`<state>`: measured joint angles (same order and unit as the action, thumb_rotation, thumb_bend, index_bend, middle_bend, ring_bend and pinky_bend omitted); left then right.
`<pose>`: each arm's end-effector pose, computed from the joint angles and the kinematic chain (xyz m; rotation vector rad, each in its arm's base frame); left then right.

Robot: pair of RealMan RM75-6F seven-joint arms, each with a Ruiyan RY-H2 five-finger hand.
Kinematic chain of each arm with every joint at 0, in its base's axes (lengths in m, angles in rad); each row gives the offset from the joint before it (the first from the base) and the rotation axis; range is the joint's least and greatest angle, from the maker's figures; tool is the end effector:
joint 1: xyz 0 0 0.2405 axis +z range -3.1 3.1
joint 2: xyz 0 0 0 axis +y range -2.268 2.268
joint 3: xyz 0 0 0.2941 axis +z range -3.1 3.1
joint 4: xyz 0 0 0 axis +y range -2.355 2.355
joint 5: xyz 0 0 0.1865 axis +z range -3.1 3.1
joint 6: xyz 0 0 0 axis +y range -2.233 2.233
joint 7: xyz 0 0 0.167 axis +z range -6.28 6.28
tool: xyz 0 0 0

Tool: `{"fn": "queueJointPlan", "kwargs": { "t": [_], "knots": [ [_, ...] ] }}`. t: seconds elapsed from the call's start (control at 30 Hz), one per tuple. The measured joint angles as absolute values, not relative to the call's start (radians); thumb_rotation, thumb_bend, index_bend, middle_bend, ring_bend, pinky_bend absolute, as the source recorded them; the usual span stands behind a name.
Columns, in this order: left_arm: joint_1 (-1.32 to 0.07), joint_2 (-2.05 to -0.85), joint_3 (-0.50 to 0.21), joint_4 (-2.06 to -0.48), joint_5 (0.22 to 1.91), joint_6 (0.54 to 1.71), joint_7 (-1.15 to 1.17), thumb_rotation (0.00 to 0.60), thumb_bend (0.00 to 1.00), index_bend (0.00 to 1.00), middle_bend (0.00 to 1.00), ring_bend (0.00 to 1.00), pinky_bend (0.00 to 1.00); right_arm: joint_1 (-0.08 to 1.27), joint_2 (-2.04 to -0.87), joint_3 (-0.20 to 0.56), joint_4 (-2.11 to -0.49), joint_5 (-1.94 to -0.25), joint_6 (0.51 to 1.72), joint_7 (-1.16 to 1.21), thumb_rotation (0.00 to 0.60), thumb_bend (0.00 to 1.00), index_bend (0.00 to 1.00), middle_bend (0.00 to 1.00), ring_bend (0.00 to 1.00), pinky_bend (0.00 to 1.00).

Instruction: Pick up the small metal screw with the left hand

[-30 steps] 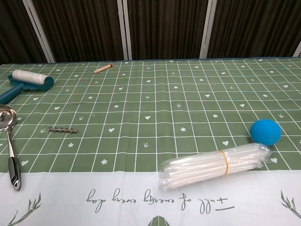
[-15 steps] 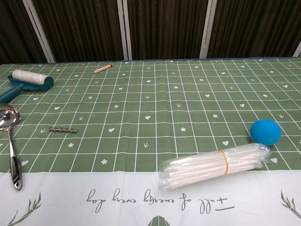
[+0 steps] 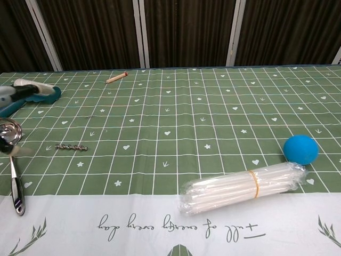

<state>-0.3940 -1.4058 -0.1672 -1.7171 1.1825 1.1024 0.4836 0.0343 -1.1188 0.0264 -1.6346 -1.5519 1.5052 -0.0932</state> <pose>-0.2512 0.2999 0.0543 -1.6793 -1.0106 -0.7985 -0.3342 -0.1833 0.1914 1.4271 -0.8615 0.8410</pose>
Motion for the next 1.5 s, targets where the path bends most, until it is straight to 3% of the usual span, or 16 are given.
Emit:
{"fn": "queueJointPlan", "kwargs": {
  "t": [0.13, 0.27, 0.57, 1.5],
  "knots": [
    [-0.471, -1.508, -0.197, -1.656, 1.070, 1.062, 0.575, 0.600, 0.26, 0.37, 0.00, 0.00, 0.00, 0.034, -1.117, 0.027, -1.634, -1.551, 1.506, -0.088, 0.600, 0.11, 0.00, 0.00, 0.00, 0.03],
    [-0.534, -1.588, -0.212, -1.590, 0.989, 1.046, 0.648, 0.600, 0.29, 0.41, 0.00, 0.00, 0.00, 0.033, -1.116, 0.026, -1.634, -1.551, 1.507, -0.083, 0.600, 0.11, 0.00, 0.00, 0.00, 0.03],
    [-0.592, -1.654, -0.221, -1.527, 0.906, 1.062, 0.702, 0.600, 0.30, 0.42, 0.00, 0.00, 0.00, 0.031, -1.115, 0.026, -1.636, -1.550, 1.510, -0.078, 0.600, 0.11, 0.00, 0.00, 0.00, 0.03],
    [-0.680, -1.704, -0.177, -1.406, 0.812, 1.063, 0.770, 0.600, 0.34, 0.45, 0.00, 0.00, 0.00, 0.030, -1.116, 0.027, -1.639, -1.549, 1.510, -0.077, 0.600, 0.11, 0.00, 0.00, 0.00, 0.01]
  ]
}}
